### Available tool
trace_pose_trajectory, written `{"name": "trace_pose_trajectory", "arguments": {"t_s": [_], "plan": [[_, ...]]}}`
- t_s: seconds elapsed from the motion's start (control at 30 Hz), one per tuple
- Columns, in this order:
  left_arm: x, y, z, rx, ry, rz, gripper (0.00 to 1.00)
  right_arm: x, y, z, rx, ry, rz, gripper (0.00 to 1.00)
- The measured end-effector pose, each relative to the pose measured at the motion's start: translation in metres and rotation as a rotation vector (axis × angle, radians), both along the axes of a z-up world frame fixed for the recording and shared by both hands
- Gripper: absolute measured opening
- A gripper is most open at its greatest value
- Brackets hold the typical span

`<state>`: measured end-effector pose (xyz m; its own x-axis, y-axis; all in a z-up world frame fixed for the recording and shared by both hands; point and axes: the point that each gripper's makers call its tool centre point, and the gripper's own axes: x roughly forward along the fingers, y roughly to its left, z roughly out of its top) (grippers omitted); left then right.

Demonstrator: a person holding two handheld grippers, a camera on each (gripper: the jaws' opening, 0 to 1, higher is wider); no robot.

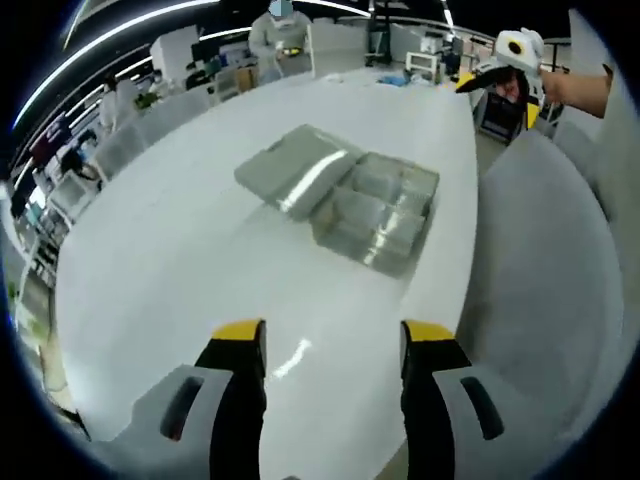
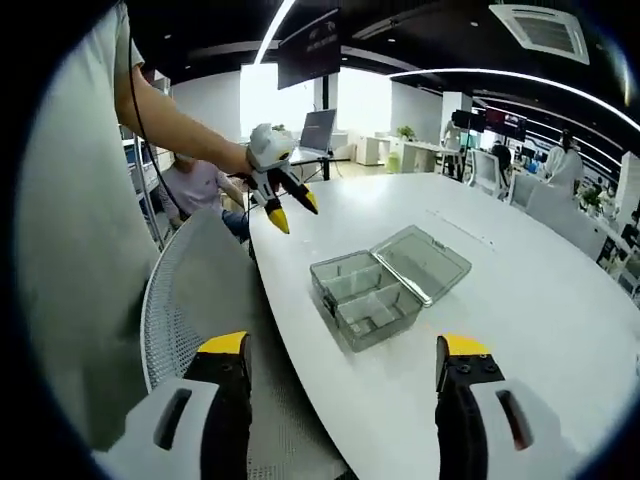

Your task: Insert the divider into the dual guide fixture by aligning both edges with the guide slots and pushing it downward to the bottom, including one-sided entry, uneven engagement, binding, and posture correction.

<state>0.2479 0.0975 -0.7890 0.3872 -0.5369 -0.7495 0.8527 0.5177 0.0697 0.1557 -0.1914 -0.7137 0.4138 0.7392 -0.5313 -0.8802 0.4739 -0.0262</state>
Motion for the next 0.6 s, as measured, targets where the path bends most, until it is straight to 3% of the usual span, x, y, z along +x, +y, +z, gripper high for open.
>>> {"name": "trace_pose_trajectory", "arguments": {"t_s": [0.6], "plan": [[0.018,0.012,-0.036,0.176,0.050,-0.168,0.51,0.002,0.004,-0.006,-0.030,0.020,-0.034,0.75]]}}
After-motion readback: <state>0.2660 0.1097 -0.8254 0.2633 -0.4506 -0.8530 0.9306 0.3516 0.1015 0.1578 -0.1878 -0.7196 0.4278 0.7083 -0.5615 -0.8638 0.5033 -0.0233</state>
